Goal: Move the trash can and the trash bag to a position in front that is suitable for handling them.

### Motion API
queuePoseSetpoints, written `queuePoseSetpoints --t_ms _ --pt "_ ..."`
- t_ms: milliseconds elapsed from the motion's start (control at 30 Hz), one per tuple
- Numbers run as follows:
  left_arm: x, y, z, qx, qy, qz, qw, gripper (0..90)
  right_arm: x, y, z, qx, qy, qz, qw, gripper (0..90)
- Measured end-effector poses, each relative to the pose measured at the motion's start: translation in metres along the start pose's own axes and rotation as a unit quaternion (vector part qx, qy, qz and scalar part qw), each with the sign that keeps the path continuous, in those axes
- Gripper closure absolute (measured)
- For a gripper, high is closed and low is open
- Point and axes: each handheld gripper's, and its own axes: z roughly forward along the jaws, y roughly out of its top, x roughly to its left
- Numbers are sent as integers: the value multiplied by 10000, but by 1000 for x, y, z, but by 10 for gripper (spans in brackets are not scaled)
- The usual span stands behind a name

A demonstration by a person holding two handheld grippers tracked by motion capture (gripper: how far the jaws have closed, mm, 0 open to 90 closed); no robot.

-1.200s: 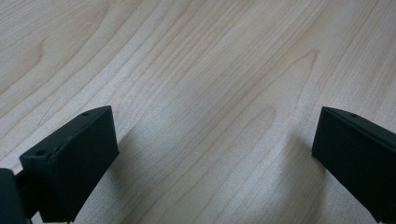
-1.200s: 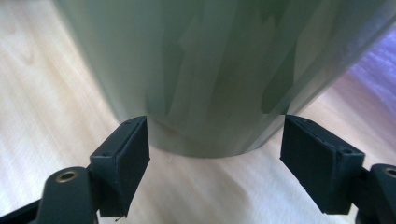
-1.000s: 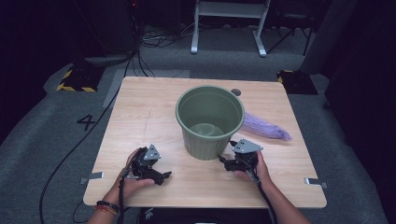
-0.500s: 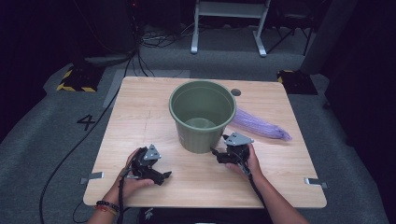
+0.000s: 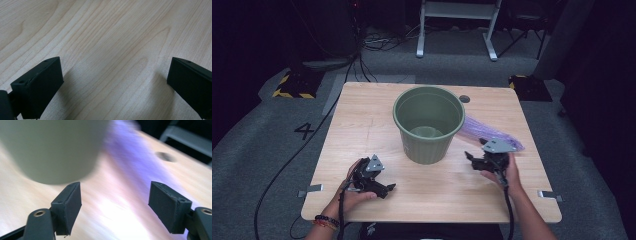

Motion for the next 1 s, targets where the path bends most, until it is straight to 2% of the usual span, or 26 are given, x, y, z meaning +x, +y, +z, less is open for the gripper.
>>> queuePoseSetpoints --t_ms 33,67,100,133,167,267,367,467,567,600,667,833,933,1000 --pt "0 0 0 -3 -5 -2 10000 1 -23 -9 -14 -5 -229 184 9996 274" --pt "0 0 0 4 -3 2 10000 1 -34 -14 -21 40 -462 230 9987 278" --pt "0 0 0 4 -3 2 10000 1 -34 -14 -21 40 -462 230 9987 278" --pt "0 0 0 -2 -14 2 10000 1 -56 -27 -32 86 -689 464 9965 320" --pt "0 0 0 -2 -14 5 10000 1 -67 -34 -38 86 -717 628 9954 350" --pt "0 0 0 -3 -16 9 10000 1 -92 -51 -52 124 -1028 928 9903 469" --pt "1 0 0 -5 -23 14 10000 0 -109 -65 -60 176 -1109 1112 9874 579" --pt "1 0 0 -2 -25 10 10000 0 -118 -74 -60 230 -1000 1307 9861 611" --pt "1 0 0 -2 -24 10 10000 0 -124 -80 -54 288 -928 1452 9846 594" --pt "1 0 0 -2 -24 10 10000 0 -124 -80 -54 288 -928 1452 9846 594" --pt "1 0 0 -2 -25 9 10000 1 -125 -81 -48 393 -941 1441 9843 526" --pt "1 0 0 -2 -24 10 10000 0 -124 -82 -37 558 -788 1393 9855 450" --pt "1 0 0 -2 -25 11 10000 0 -124 -86 -29 694 -647 1429 9852 460" --pt "1 0 0 -1 -24 11 10000 0 -124 -87 -25 771 -567 1423 9852 505"
